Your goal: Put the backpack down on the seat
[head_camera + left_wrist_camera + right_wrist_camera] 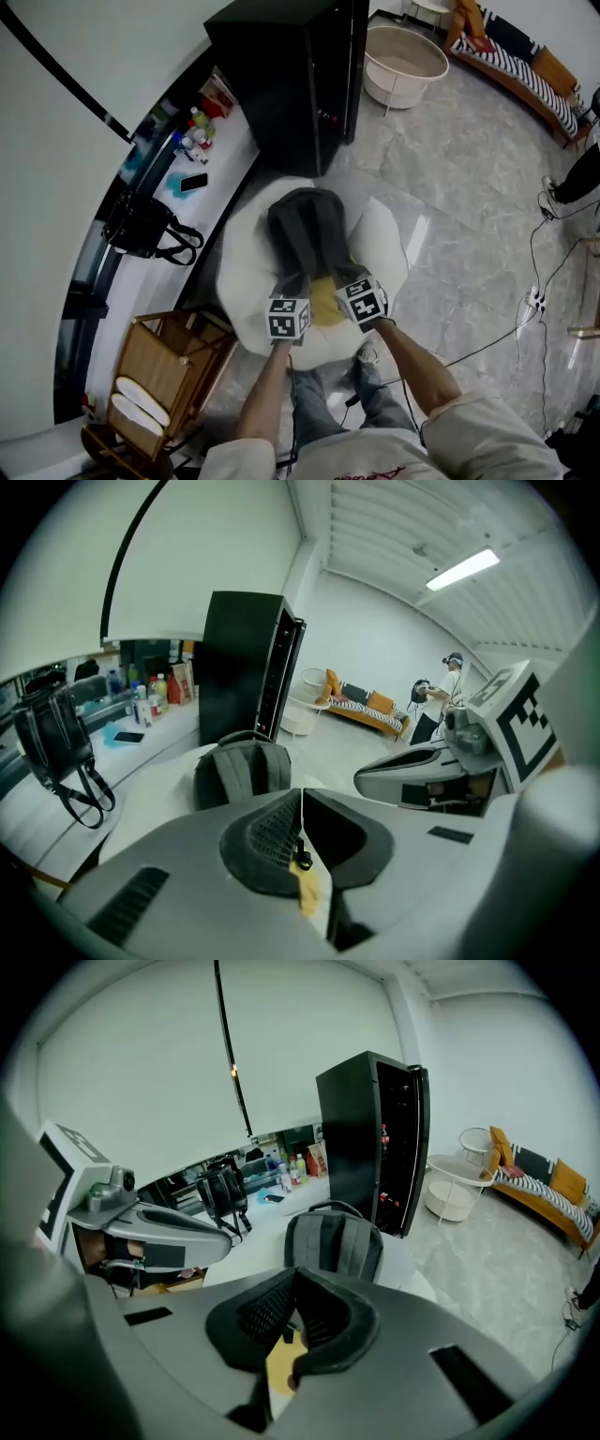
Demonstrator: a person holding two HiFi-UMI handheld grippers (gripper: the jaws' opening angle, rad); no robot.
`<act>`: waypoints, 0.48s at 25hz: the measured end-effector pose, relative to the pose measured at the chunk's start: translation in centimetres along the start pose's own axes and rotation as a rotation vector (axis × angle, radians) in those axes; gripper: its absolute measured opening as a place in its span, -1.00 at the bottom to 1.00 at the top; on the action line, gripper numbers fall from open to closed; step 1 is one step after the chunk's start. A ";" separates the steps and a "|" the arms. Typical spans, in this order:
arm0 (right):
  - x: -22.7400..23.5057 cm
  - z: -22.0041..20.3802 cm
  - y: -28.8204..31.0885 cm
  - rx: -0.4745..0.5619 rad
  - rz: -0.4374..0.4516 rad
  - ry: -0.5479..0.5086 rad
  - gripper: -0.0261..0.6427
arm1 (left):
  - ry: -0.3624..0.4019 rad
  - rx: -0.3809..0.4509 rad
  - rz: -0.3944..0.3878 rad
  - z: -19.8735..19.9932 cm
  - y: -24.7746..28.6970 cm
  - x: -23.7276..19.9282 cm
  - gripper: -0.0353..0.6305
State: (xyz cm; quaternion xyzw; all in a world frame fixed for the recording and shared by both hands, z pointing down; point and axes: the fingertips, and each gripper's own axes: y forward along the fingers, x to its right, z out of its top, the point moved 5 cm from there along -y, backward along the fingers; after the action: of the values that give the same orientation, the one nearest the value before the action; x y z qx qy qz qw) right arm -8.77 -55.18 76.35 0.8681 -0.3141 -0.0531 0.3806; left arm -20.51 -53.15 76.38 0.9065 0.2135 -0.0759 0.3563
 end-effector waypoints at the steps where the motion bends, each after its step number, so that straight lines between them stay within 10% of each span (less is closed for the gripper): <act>1: -0.2 0.0 -0.4 0.003 0.006 -0.002 -0.84 | 0.001 0.003 0.000 0.1 -0.2 0.4 -0.79; 12: -1.5 2.5 -9.9 0.193 0.022 0.002 -0.84 | 0.046 0.121 -0.024 2.5 -5.7 7.9 -0.80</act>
State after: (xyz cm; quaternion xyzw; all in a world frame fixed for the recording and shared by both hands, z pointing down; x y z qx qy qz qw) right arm -5.77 -50.81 67.55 0.8974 -0.3268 -0.0177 0.2961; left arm -15.91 -48.45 68.76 0.9252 0.2276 -0.0724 0.2949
